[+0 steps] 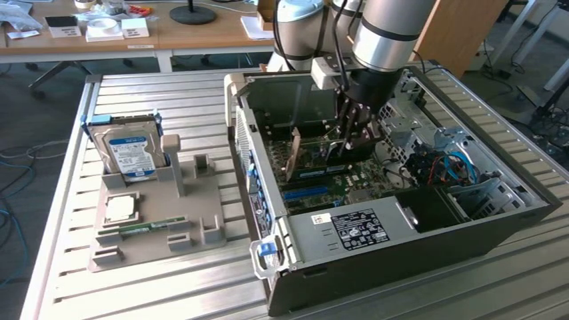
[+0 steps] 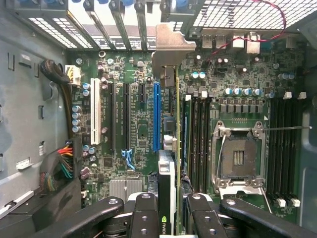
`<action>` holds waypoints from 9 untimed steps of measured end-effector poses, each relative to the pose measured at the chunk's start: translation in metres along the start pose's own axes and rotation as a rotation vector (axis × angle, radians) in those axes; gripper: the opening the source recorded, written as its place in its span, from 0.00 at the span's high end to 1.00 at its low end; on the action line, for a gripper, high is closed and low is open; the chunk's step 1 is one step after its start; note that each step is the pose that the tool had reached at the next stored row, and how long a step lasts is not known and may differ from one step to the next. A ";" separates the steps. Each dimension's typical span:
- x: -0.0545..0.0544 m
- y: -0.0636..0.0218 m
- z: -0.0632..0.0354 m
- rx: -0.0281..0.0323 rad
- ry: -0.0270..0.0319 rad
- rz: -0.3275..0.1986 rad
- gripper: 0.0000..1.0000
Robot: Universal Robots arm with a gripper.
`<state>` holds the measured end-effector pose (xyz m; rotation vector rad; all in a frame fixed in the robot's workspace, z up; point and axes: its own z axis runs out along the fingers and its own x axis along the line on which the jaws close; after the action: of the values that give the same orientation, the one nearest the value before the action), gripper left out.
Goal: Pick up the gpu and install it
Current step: 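Insert the gpu into the slot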
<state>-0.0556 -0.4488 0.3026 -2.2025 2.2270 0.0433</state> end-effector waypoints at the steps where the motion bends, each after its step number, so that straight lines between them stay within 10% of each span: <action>1: 0.000 0.0000 0.0001 -0.0001 0.0001 0.000 0.73; 9: 0.000 0.0006 0.0003 -0.0001 0.0001 0.000 0.73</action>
<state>-0.0562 -0.4490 0.3023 -2.2029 2.2268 0.0433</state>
